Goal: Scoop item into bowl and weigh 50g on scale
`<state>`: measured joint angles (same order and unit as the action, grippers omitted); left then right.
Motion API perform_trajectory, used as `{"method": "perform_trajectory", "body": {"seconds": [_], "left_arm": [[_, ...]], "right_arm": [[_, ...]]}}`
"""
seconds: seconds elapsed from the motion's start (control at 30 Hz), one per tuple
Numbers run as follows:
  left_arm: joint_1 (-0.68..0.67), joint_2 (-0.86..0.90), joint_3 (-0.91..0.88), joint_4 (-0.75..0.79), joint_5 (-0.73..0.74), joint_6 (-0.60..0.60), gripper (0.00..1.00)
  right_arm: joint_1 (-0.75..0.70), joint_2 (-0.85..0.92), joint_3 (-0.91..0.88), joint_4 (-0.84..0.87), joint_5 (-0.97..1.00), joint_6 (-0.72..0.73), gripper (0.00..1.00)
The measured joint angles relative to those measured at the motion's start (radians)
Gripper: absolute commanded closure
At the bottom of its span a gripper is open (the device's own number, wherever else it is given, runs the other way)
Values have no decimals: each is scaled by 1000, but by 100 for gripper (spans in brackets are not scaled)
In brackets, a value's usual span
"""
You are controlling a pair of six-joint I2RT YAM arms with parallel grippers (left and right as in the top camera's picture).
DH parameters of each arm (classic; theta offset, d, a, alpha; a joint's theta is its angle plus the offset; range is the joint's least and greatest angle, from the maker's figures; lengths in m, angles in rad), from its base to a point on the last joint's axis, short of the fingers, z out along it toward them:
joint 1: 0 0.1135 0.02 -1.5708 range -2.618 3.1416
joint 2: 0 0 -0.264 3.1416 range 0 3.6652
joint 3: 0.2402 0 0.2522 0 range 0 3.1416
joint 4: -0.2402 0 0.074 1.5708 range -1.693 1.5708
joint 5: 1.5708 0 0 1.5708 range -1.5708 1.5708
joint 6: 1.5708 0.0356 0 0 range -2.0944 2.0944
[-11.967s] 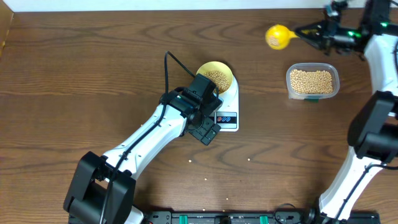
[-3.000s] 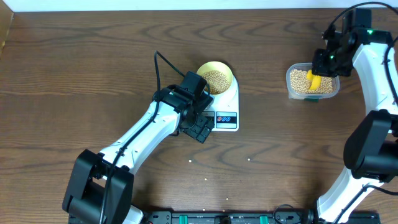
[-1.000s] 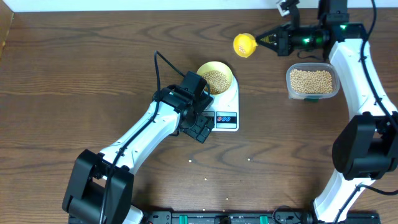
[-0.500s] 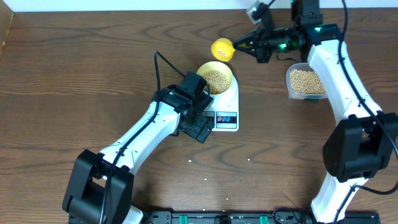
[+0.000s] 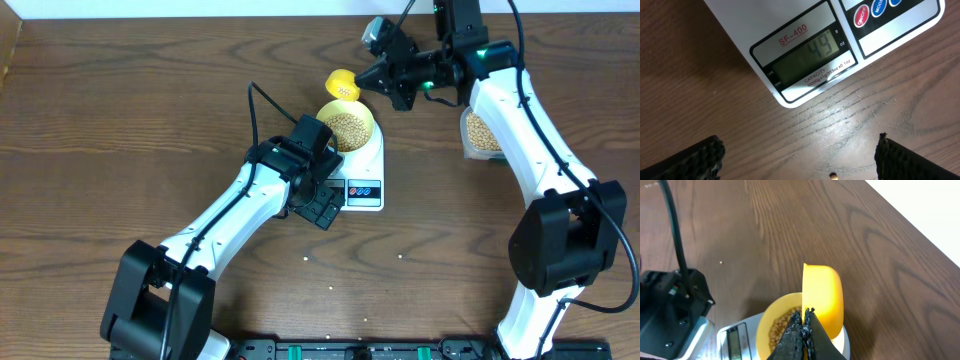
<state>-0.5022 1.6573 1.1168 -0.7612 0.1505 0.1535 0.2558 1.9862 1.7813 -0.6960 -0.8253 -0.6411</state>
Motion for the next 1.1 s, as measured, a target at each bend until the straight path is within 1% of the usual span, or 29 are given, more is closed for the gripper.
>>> {"method": "perform_trajectory", "body": {"seconds": [0.2,0.6,0.7,0.87,1.1], "left_arm": [[0,0,0,0,0,0,2],[0,0,0,0,0,0,2],[0,0,0,0,0,0,2],[0,0,0,0,0,0,2],[0,0,0,0,0,0,2]], "right_arm": [[0,0,0,4,39,-14,99],[1,0,0,9,41,-10,99],[0,0,0,10,41,29,99],[-12,0,0,14,29,165,99],[-81,0,0,62,-82,350,99]]}}
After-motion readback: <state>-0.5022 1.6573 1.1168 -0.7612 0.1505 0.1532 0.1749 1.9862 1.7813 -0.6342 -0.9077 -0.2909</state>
